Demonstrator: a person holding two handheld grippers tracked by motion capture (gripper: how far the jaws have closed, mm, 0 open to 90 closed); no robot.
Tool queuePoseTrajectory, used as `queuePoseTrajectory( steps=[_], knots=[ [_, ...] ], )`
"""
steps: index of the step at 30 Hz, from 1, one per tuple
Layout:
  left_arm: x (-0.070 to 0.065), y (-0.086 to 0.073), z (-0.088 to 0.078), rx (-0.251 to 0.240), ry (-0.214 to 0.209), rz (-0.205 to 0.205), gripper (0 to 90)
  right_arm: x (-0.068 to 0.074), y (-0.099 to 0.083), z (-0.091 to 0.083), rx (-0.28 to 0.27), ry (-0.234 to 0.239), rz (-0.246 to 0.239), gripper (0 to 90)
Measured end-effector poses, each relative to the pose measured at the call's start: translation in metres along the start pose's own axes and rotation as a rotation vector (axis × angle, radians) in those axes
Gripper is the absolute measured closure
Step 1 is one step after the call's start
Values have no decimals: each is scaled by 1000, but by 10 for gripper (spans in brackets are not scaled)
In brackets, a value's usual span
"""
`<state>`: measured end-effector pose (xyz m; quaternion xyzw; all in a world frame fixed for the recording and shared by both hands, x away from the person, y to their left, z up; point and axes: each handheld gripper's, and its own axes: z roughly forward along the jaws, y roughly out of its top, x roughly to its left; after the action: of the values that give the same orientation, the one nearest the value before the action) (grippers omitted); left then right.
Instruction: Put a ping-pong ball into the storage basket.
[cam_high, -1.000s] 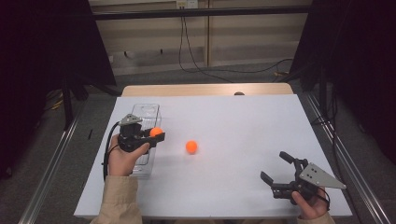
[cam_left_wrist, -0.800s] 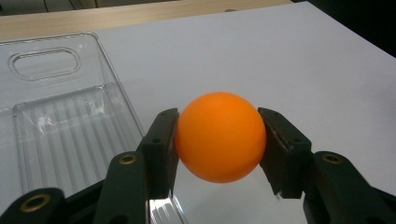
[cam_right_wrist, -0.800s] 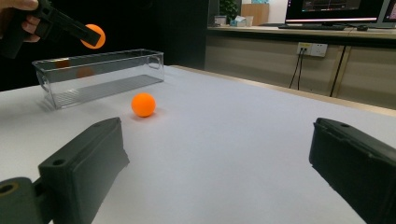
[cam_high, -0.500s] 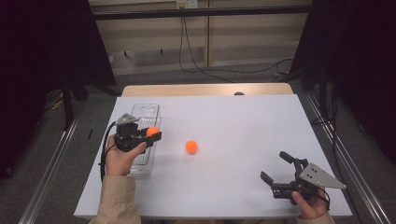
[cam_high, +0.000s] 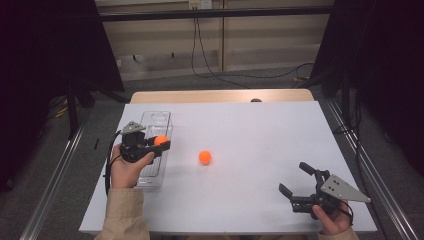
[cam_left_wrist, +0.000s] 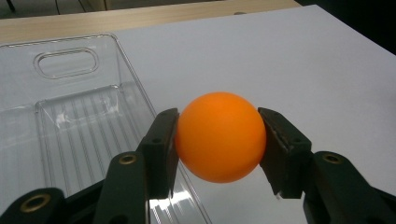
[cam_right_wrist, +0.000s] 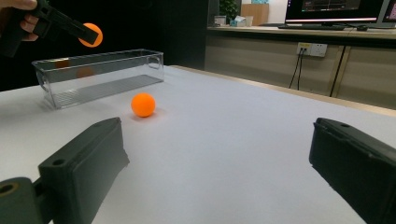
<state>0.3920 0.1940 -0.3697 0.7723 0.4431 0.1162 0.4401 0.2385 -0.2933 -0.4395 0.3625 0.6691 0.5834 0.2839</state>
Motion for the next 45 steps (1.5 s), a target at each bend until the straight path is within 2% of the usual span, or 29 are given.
queuePoseTrajectory(
  steps=[14,39,45],
  knots=[
    [3,-1,0,-7,5,-9,508,0,0,0,2,-1,-2,27],
    [11,-4,-3,-4,40,-11,508,0,0,0,-1,0,-3,26],
    [14,-6,-2,-3,48,-22,508,0,0,0,0,-1,-2,26]
  ],
)
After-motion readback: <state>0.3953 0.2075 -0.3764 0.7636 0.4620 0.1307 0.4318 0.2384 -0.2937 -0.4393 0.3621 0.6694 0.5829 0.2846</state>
